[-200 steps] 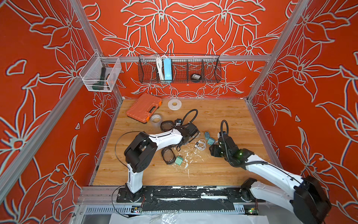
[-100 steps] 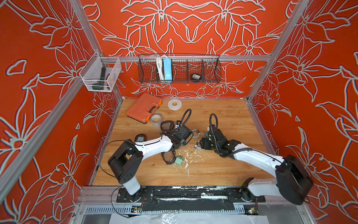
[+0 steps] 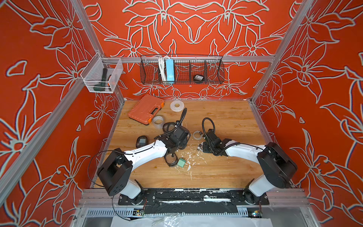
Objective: Pack away charging kits
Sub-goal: Pick up the charging cable from the center of the board, then place the charging cable in the storage bag.
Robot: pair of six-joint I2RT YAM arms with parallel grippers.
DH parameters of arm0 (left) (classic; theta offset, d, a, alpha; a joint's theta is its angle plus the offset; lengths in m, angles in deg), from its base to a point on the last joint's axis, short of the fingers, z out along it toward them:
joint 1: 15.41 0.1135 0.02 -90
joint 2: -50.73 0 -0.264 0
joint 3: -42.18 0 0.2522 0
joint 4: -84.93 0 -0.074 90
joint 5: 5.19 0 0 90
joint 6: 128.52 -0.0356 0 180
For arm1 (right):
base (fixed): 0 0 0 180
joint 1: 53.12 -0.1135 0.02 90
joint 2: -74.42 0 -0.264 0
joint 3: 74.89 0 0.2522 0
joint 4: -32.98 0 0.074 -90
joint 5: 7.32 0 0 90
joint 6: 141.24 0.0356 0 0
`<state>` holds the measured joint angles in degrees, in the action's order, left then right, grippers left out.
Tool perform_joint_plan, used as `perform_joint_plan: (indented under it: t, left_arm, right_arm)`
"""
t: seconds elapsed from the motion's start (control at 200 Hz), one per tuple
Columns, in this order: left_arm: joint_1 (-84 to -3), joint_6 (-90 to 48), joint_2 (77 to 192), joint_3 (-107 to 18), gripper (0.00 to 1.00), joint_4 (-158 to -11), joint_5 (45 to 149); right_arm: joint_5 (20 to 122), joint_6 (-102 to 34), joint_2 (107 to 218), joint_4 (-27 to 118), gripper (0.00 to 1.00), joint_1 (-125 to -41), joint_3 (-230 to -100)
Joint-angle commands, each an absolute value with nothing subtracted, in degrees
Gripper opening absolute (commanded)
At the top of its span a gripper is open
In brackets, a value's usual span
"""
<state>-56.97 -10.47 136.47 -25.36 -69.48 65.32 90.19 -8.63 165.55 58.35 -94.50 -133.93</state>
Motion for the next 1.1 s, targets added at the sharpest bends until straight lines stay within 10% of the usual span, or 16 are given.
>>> perform_joint_plan:
  t: [0.0,0.5,0.791,1.096]
  left_arm:
    - [-56.7,-11.6,135.1,-25.1,0.0,-70.6,66.3]
    - [-54.5,-12.6,133.7,-23.0,0.0,-73.4,70.7]
    - [-54.1,-13.8,132.7,-20.6,0.0,-78.7,76.9]
    - [-54.1,-14.0,131.3,-18.8,0.0,-81.1,79.7]
  right_arm:
    - [92.4,-7.2,167.4,59.1,0.41,-95.4,-134.8]
    - [91.7,-6.7,168.0,59.0,0.0,-96.0,-135.2]
    - [89.2,-8.4,153.2,60.4,0.0,-100.7,-135.6]
    - [89.9,-8.8,162.4,61.4,0.0,-104.2,-144.9]
